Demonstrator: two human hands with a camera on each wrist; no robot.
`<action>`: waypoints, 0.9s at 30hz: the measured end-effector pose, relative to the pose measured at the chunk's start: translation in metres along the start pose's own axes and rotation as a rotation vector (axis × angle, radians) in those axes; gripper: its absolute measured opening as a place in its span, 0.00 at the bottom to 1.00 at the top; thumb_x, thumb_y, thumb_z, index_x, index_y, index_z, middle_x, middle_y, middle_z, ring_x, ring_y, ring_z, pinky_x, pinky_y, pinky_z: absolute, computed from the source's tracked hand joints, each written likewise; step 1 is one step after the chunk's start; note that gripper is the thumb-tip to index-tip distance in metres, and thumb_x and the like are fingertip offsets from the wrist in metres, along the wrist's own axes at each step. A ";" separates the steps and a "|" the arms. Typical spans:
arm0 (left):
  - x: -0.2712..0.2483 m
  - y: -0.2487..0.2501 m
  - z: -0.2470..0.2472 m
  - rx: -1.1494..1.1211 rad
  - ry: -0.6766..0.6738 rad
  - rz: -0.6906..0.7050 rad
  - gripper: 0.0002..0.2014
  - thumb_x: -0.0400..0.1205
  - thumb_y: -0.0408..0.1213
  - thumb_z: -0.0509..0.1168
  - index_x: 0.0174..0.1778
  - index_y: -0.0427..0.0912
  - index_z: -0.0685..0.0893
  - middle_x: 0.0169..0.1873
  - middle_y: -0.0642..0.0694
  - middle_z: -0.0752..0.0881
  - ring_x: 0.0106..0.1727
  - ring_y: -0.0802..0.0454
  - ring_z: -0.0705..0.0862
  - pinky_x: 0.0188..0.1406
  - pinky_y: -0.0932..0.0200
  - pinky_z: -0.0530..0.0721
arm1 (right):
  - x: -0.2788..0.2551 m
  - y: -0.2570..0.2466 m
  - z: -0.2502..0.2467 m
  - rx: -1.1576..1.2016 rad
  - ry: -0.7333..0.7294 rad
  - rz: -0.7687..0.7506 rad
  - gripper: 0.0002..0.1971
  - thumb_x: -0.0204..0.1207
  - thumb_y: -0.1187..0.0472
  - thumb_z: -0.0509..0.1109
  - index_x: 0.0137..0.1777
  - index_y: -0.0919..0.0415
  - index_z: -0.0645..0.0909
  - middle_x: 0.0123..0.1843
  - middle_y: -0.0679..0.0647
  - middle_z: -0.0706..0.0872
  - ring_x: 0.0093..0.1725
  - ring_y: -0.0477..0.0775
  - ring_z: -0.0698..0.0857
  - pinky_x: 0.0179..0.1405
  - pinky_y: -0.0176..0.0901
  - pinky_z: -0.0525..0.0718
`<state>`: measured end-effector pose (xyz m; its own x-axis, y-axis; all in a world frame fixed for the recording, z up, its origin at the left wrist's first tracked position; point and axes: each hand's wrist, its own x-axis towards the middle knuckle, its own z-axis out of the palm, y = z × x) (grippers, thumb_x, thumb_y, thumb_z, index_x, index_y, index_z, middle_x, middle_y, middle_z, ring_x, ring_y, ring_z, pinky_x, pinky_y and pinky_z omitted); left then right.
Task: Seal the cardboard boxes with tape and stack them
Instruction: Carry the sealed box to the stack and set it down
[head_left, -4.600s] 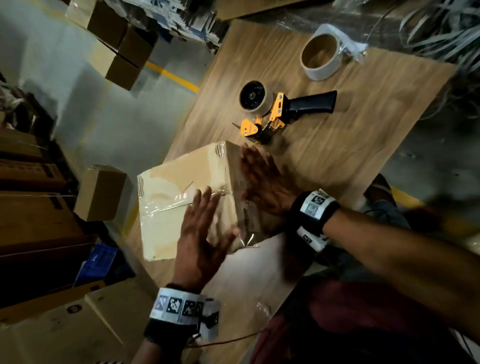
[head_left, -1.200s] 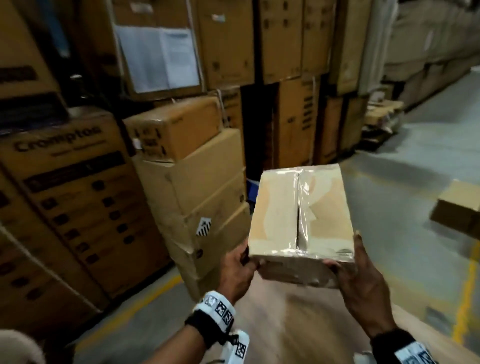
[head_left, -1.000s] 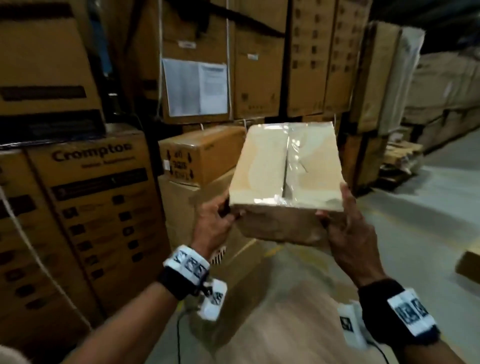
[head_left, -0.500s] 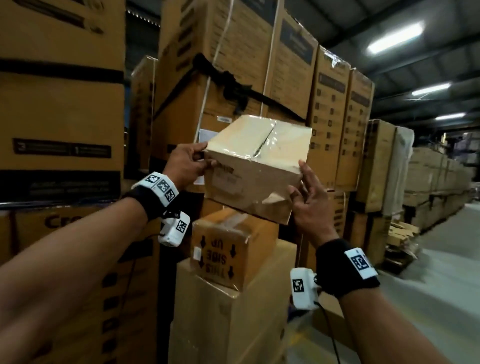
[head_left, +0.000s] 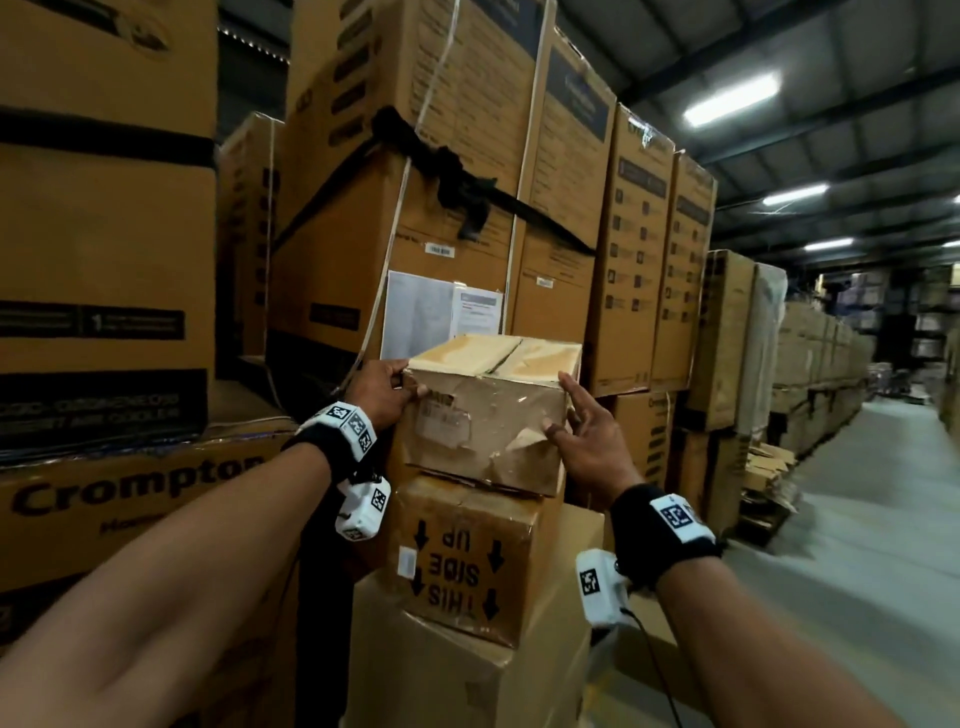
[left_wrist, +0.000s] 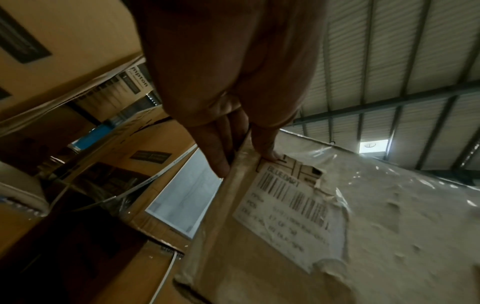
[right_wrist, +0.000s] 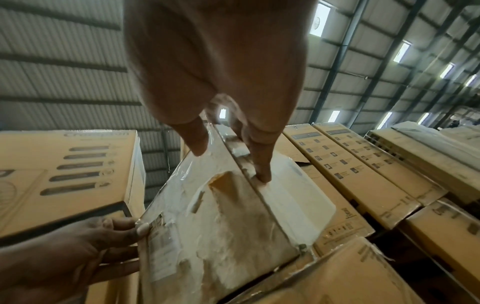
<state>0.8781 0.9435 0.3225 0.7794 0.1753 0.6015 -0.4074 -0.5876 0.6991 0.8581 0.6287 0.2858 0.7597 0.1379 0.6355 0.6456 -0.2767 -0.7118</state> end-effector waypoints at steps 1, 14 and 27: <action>-0.002 -0.004 0.005 0.031 0.001 -0.001 0.10 0.81 0.33 0.78 0.58 0.41 0.92 0.47 0.46 0.95 0.55 0.46 0.93 0.60 0.46 0.90 | -0.001 0.003 0.000 -0.010 -0.016 0.034 0.38 0.83 0.60 0.75 0.87 0.33 0.62 0.87 0.49 0.70 0.82 0.47 0.70 0.81 0.61 0.76; -0.094 0.091 0.048 -0.063 0.340 0.300 0.22 0.75 0.31 0.79 0.65 0.47 0.88 0.53 0.46 0.90 0.53 0.50 0.88 0.56 0.51 0.89 | -0.076 -0.029 -0.065 -0.252 0.033 0.069 0.37 0.79 0.53 0.79 0.87 0.42 0.68 0.83 0.48 0.77 0.80 0.49 0.77 0.80 0.54 0.76; -0.350 0.293 0.435 -0.764 -0.665 0.176 0.16 0.70 0.28 0.85 0.53 0.42 0.95 0.35 0.55 0.94 0.36 0.70 0.88 0.46 0.74 0.86 | -0.402 -0.006 -0.426 -0.673 0.497 0.598 0.18 0.77 0.59 0.81 0.66 0.61 0.88 0.60 0.55 0.92 0.56 0.50 0.89 0.61 0.44 0.86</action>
<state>0.6933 0.3670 0.1489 0.6904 -0.4747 0.5458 -0.5545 0.1372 0.8208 0.5157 0.1699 0.1621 0.7258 -0.5645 0.3932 -0.1215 -0.6678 -0.7344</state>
